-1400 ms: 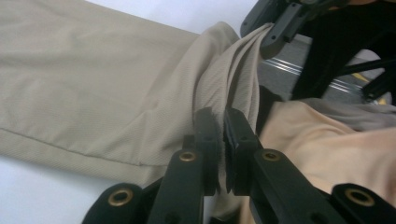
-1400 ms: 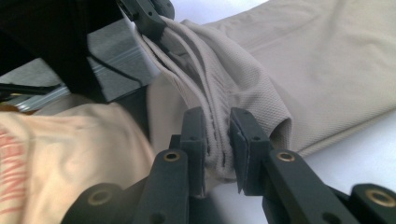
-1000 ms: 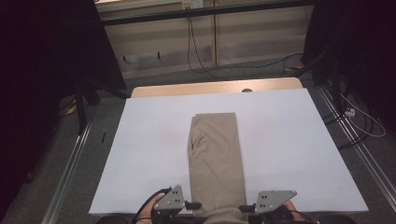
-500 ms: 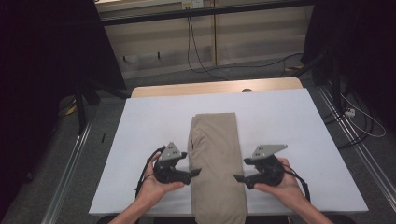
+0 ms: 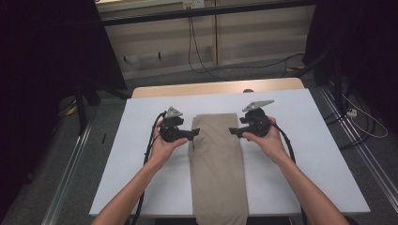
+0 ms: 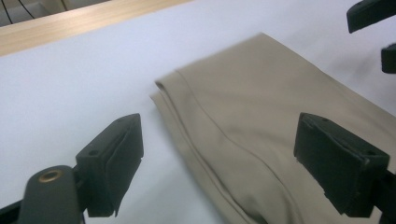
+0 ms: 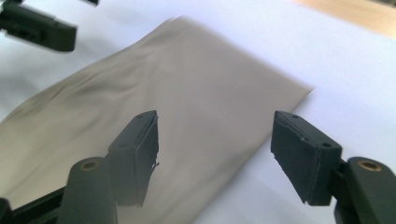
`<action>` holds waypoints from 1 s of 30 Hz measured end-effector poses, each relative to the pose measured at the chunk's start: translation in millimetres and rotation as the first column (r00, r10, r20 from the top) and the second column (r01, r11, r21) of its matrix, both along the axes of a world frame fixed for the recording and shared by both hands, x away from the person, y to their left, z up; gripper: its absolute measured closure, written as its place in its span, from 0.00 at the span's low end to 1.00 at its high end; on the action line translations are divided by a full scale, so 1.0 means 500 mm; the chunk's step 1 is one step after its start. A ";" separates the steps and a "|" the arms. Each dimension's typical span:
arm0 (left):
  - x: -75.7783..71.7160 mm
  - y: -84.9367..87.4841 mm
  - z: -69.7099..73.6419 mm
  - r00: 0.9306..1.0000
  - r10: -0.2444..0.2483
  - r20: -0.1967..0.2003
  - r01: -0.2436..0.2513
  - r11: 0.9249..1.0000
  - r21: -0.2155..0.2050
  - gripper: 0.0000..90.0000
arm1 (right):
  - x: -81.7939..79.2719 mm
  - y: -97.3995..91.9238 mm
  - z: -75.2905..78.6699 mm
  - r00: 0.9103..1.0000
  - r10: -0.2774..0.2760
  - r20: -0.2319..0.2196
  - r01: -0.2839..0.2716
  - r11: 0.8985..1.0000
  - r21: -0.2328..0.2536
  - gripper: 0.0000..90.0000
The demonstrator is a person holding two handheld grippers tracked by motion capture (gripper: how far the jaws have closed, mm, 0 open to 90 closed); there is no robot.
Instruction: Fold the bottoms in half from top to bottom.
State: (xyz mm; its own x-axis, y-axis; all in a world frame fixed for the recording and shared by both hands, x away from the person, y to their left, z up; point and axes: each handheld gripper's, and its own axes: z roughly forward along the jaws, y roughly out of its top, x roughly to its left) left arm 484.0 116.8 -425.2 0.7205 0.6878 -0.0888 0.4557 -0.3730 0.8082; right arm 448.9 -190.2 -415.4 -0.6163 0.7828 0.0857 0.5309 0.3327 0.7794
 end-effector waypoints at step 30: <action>0.146 -0.060 -0.062 0.987 -0.066 -0.146 0.069 0.998 0.009 0.97 | 0.184 0.018 -0.073 0.988 -0.007 -0.155 0.000 0.999 -0.049 0.95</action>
State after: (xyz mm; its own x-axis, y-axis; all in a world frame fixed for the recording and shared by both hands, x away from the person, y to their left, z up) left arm 556.9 86.7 -456.4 0.7454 0.6400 -0.1864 0.5413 -0.4180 0.7296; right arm 540.9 -181.3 -452.0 -0.5958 0.7906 0.1415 0.6455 0.3665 0.6701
